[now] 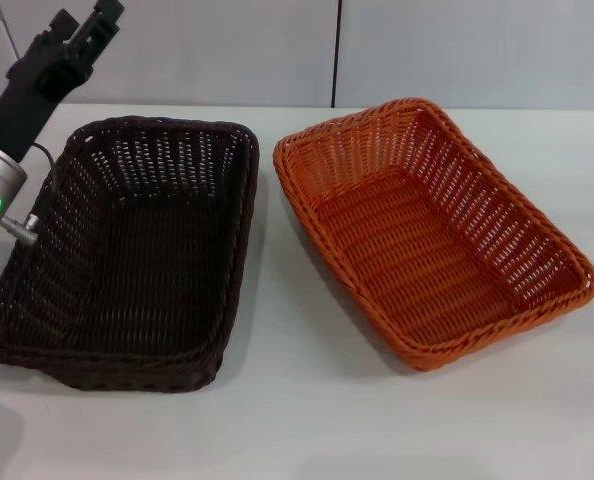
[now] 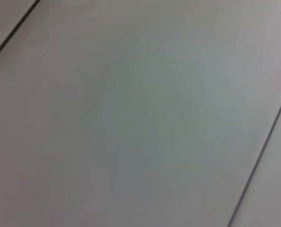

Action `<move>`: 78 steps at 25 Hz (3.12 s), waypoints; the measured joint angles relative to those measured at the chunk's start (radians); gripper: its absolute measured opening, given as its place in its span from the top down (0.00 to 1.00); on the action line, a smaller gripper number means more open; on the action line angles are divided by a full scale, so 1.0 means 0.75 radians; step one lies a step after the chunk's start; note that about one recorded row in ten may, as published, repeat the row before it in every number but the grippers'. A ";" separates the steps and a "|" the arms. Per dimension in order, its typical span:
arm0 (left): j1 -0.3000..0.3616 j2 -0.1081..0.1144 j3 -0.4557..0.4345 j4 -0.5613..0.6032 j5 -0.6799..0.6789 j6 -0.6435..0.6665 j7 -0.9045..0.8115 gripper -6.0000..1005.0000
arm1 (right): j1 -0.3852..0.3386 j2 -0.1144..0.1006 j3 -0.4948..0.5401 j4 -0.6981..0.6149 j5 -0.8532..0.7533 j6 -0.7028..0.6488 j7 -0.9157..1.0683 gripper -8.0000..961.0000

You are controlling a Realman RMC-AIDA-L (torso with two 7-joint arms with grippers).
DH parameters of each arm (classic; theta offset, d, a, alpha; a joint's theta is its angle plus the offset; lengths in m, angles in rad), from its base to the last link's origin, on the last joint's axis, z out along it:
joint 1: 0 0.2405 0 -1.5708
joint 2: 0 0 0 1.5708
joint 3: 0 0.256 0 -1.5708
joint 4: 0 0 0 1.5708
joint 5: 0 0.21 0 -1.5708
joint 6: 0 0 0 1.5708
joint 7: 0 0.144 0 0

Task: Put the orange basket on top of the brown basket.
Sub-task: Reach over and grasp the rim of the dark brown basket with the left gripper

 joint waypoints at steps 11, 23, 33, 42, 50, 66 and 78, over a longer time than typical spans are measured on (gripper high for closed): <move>0.014 0.000 0.061 0.029 -0.001 -0.012 -0.001 0.14 | 0.008 -0.002 0.003 -0.005 0.001 -0.006 0.006 0.28; -0.003 0.016 0.027 -0.038 0.004 0.119 -0.014 0.14 | -0.001 0.000 0.003 0.004 0.003 -0.013 0.008 0.28; -0.044 0.133 0.039 -0.234 0.284 0.464 -0.379 0.14 | -0.015 0.000 0.003 -0.004 0.003 -0.003 0.000 0.28; -0.034 0.311 0.031 -0.553 1.118 0.407 -1.340 0.14 | -0.023 -0.004 0.045 -0.009 0.006 0.038 -0.001 0.28; -0.029 0.348 -0.071 -0.913 1.908 0.173 -1.995 0.14 | -0.035 -0.014 0.054 -0.009 0.007 0.043 -0.002 0.28; -0.121 0.170 -0.348 -1.177 2.736 -0.226 -2.221 0.16 | -0.022 -0.023 0.057 -0.027 0.007 0.102 -0.003 0.28; -0.075 0.130 -0.347 -1.173 2.780 -0.222 -2.215 0.17 | -0.018 -0.025 0.046 -0.026 0.007 0.102 -0.003 0.28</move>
